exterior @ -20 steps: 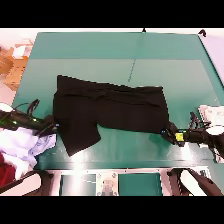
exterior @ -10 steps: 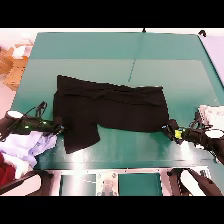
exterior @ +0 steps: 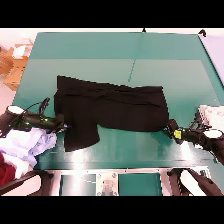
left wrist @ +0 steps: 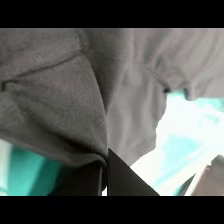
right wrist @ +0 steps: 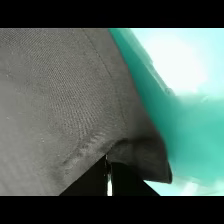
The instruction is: Fold the shirts.
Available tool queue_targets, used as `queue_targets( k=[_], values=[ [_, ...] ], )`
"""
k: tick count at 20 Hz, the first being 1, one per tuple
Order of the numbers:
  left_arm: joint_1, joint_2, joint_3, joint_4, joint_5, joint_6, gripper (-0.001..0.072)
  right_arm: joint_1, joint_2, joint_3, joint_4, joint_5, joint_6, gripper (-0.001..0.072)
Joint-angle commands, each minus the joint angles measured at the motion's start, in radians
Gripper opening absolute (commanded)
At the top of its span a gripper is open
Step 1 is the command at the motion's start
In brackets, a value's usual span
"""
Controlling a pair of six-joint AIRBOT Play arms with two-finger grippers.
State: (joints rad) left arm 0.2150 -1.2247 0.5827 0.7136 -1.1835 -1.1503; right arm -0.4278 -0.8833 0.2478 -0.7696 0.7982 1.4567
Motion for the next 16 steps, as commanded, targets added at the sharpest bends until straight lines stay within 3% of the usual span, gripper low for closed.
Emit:
queue_targets(
  k=[1,6,11,13,16],
  values=[
    [-0.001,0.033,0.044,0.026,-0.073,-0.027,0.0022,-0.039,0.005,0.068,-0.039,0.068,-0.043,0.0021],
    [-0.002,0.216,0.093,0.209,-0.141,-0.165,0.0022,-0.218,0.062,0.177,-0.218,0.241,-0.008,0.0021],
    [-0.064,0.259,0.092,0.229,-0.228,-0.189,0.0022,-0.269,0.150,0.178,-0.310,0.325,0.059,0.0021],
    [-0.097,0.270,0.118,0.229,-0.187,-0.207,0.0022,-0.269,0.189,0.184,-0.282,0.330,0.062,0.0021],
    [-0.100,0.270,0.243,0.229,-0.143,-0.211,0.0022,-0.248,0.197,0.245,-0.112,0.322,0.032,0.0021]
  ],
)
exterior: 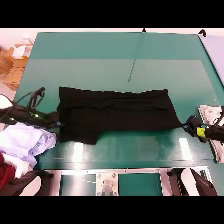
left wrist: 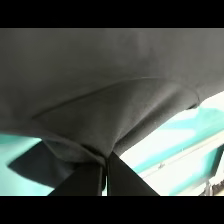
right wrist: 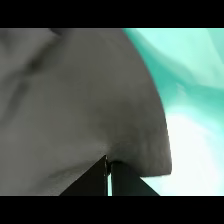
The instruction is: Fold the shirts.
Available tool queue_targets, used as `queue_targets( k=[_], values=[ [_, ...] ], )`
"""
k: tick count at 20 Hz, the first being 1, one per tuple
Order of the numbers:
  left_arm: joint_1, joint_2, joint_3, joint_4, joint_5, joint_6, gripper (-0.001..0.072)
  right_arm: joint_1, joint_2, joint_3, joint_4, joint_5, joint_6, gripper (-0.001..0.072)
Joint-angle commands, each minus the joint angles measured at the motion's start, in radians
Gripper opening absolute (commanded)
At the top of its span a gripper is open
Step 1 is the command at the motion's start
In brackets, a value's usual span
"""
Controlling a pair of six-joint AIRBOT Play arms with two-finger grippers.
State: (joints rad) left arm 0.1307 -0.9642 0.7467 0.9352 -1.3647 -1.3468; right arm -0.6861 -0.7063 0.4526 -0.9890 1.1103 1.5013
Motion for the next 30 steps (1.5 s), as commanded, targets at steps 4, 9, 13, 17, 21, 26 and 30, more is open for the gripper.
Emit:
queue_targets(
  k=[4,9,13,17,21,26,30],
  values=[
    [-0.016,-0.089,0.243,0.004,0.101,-0.014,0.0022,0.177,-0.094,0.150,0.231,-0.138,-0.020,0.0021],
    [-0.016,-0.376,0.421,-0.067,0.175,0.042,0.0023,0.350,-0.462,0.392,0.265,-0.262,-0.019,0.0021],
    [-0.016,-0.603,0.553,-0.144,0.273,0.104,0.0024,0.394,-0.748,0.540,0.296,-0.303,-0.016,0.0022],
    [-0.008,-0.699,0.616,-0.241,0.446,0.143,0.0604,0.368,-0.887,0.682,0.305,-0.299,-0.037,0.0282],
    [0.063,-0.689,0.705,-0.241,0.354,0.119,0.0604,0.232,-0.887,0.848,0.191,-0.076,-0.178,0.0460],
    [0.074,-0.689,0.737,-0.236,0.201,0.117,0.0603,0.128,-0.949,0.859,0.083,0.114,-0.286,0.0541],
    [0.072,-0.689,0.736,-0.239,0.152,0.117,0.0602,0.144,-1.057,0.860,0.134,0.169,-0.390,0.0541]
  ],
)
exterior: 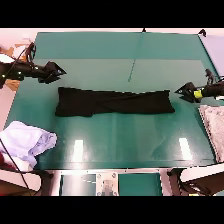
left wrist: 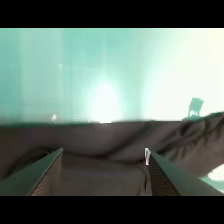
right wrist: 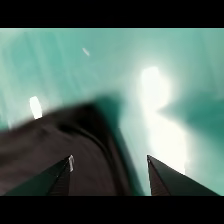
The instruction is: Fold the shirts.
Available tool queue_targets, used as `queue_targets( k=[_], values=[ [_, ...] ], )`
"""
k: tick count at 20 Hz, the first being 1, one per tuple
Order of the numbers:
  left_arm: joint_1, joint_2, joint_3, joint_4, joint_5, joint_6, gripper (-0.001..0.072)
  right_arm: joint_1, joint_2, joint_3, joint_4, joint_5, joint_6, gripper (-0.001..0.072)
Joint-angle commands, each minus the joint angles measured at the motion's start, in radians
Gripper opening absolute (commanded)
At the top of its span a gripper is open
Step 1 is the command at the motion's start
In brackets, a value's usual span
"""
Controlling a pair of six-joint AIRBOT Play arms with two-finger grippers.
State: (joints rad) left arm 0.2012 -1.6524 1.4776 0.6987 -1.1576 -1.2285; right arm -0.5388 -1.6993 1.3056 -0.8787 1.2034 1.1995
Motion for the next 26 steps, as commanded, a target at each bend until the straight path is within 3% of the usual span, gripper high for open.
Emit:
queue_targets(
  k=[1,2,3,4,5,6,9,16,21,26],
  values=[
    [0.001,-0.001,0.005,-0.002,-0.066,-0.001,0.0602,0.007,-0.094,0.008,0.061,0.092,-0.115,0.0541],
    [0.001,-0.001,0.005,-0.002,-0.072,-0.001,0.0600,0.021,-0.123,0.008,0.095,0.106,-0.140,0.0541],
    [0.001,-0.001,0.005,-0.003,-0.082,-0.001,0.0441,0.038,-0.145,0.008,0.117,0.115,-0.158,0.0541],
    [0.001,-0.001,0.005,-0.003,-0.094,0.004,0.0112,0.059,-0.163,0.008,0.135,0.116,-0.169,0.0541],
    [0.001,-0.001,0.006,-0.003,-0.101,0.006,0.0024,0.079,-0.175,0.012,0.139,0.114,-0.176,0.0541],
    [0.001,-0.001,0.005,-0.004,-0.102,0.006,0.0023,0.099,-0.186,0.026,0.139,0.114,-0.176,0.0511],
    [-0.033,-0.001,0.005,0.006,-0.097,0.003,0.0023,0.127,-0.192,0.089,0.146,0.140,-0.175,0.0046],
    [-0.372,-0.042,0.005,0.035,0.117,0.003,0.0023,0.131,-0.041,0.328,0.167,0.487,-0.073,0.0022],
    [-0.664,-0.182,0.006,0.027,0.318,-0.003,0.0023,0.131,0.173,0.348,0.225,0.505,-0.065,0.0022],
    [-0.785,-0.310,0.054,-0.146,0.457,-0.001,0.0023,0.136,0.277,0.347,0.311,0.553,-0.041,0.0023]
  ],
)
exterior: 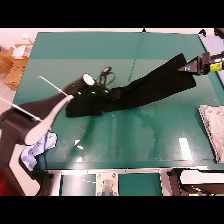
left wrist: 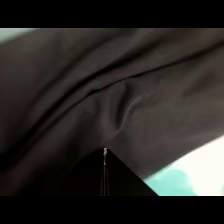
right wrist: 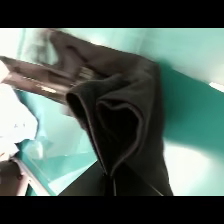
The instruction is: Fold the shirts.
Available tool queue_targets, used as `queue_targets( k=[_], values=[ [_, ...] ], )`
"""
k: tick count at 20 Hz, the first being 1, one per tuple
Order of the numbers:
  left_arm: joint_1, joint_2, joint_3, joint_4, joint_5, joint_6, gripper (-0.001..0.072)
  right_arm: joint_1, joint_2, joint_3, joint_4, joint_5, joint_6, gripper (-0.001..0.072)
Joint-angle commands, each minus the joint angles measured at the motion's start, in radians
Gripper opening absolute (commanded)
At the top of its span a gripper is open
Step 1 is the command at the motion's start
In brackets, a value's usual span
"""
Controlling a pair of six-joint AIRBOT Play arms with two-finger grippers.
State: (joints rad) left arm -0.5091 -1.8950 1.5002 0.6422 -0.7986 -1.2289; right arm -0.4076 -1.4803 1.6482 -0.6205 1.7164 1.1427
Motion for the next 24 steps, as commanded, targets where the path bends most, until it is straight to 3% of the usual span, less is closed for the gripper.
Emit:
queue_targets(
  k=[1,8,10,14,17,24],
  values=[
    [-0.087,-0.091,0.072,-0.100,0.101,-0.001,0.0023,0.010,0.067,0.005,0.053,0.048,0.024,0.0023],
    [-0.072,-0.134,0.191,-0.088,-0.053,0.000,0.0023,0.013,0.074,-0.009,0.053,0.062,0.082,0.0023],
    [-0.023,-0.125,0.233,-0.047,-0.196,0.000,0.0023,0.024,0.074,-0.009,0.076,0.062,0.111,0.0023],
    [0.146,-0.124,0.468,0.048,-0.618,-0.015,0.0023,0.143,0.074,-0.009,0.146,0.009,0.122,0.0024],
    [0.284,-0.112,0.611,0.062,-0.808,-0.083,0.0023,0.327,0.068,-0.051,0.131,-0.180,0.168,0.0024],
    [0.538,-0.013,0.603,0.064,-0.818,-0.081,0.0024,0.852,-0.138,-0.172,0.132,-0.820,0.181,0.0031]
  ],
)
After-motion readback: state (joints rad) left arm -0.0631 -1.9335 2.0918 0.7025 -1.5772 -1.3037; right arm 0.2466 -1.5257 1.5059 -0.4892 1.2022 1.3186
